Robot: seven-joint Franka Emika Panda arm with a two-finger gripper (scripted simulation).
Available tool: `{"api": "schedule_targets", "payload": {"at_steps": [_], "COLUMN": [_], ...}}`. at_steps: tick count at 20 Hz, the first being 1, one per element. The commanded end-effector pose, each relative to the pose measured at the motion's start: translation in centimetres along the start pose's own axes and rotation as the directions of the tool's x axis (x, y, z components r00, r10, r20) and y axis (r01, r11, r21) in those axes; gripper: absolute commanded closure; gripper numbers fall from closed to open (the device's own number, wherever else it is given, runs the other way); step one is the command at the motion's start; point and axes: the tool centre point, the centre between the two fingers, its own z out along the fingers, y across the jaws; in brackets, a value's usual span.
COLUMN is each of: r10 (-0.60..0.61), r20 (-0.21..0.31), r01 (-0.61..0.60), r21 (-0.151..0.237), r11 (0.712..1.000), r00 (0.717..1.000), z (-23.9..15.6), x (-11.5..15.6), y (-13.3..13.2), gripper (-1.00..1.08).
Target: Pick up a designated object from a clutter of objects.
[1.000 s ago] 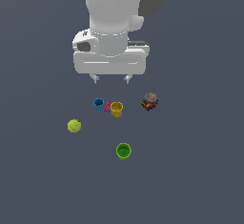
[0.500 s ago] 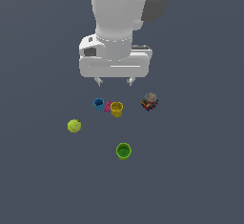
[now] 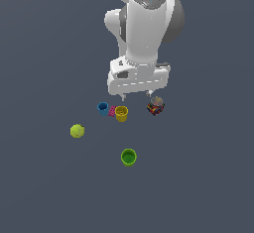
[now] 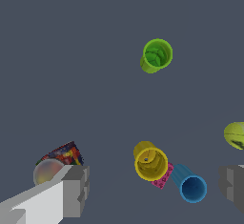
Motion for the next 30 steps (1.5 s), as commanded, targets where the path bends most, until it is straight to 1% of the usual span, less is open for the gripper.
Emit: {"api": "schedule_targets", "payload": {"at_steps": [1, 5, 9, 15, 19, 22, 25, 30], "r10": [-0.062, -0.168, -0.267, -0.376, -0.42, -0.441, -0.45, -0.447], "r20": [0.0, 0.0, -0.001, -0.005, -0.006, -0.007, -0.008, -0.007], "r01": [0.062, 0.168, 0.267, 0.376, 0.42, 0.441, 0.45, 0.447], "r21": [0.002, 0.007, 0.014, 0.024, 0.028, 0.031, 0.032, 0.032], "r11": [0.998, 0.986, 0.964, 0.926, 0.907, 0.897, 0.893, 0.894], "r00": [0.998, 0.986, 0.964, 0.927, 0.907, 0.898, 0.893, 0.894], "z": [2.2, 5.7, 8.8, 12.0, 13.2, 13.8, 14.0, 14.2], "x": [-0.6, -2.1, -4.1, -7.0, -8.5, -9.1, -9.5, -9.4], "y": [-2.3, -6.2, -9.7, -13.3, -14.7, -15.4, -15.6, -15.6], "gripper": [-0.92, -0.92, -0.92, -0.92, -0.92, -0.92, -0.92, -0.92]}}
